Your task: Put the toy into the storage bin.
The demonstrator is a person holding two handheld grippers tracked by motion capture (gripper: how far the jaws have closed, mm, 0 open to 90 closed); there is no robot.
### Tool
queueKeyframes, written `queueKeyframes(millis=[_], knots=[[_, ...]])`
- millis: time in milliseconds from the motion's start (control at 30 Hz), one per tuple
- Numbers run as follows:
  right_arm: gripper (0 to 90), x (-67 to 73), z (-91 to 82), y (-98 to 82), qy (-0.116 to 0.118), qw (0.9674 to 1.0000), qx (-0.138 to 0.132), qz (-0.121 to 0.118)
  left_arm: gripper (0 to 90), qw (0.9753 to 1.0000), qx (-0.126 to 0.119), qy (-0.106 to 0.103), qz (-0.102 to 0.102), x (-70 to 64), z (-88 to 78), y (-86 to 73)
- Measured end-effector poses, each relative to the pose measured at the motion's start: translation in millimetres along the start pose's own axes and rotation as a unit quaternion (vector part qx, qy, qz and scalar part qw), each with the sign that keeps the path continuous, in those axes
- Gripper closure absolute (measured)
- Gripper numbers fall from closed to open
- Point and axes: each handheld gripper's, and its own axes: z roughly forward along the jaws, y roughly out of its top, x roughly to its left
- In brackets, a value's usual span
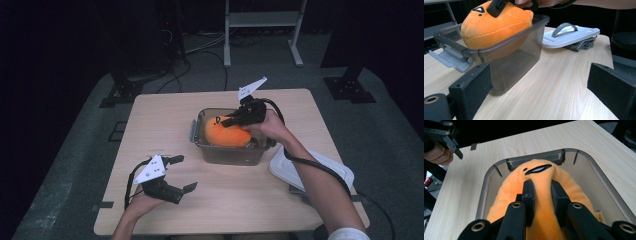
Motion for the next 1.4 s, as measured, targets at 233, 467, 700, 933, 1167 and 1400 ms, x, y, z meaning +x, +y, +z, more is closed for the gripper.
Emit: queueKeyframes(millis=[233,467,700,933,1167,1400], knots=[[76.2,-0.2,2.0,-0.5,-0.002,1.0000,0.003,-0.002,4.8,1.0000,0.000,0.000,0.001,0.0,-0.2,0.2],[75.9,-1.2,5.5,-2.7,0.000,1.0000,0.006,0.000,4.8,1.0000,0.001,0.001,0.002,0.3,-0.6,0.5],[75.8,-0.9,7.6,-3.0,0.001,1.0000,0.009,0.001,4.8,1.0000,-0.002,0.000,-0.001,0.3,-0.5,0.5],[75.6,-1.5,9.4,-4.8,-0.002,0.9998,0.018,-0.002,4.8,1.0000,-0.001,0.000,0.000,0.2,-0.4,0.6],[74.9,-1.2,11.7,-4.5,-0.004,0.9996,0.026,-0.001,4.8,1.0000,-0.001,-0.001,0.000,0.3,-0.5,0.7],[74.2,0.1,16.6,-3.7,-0.006,0.9992,0.039,-0.006,4.8,1.0000,-0.001,-0.001,-0.001,0.2,-0.9,1.0]])
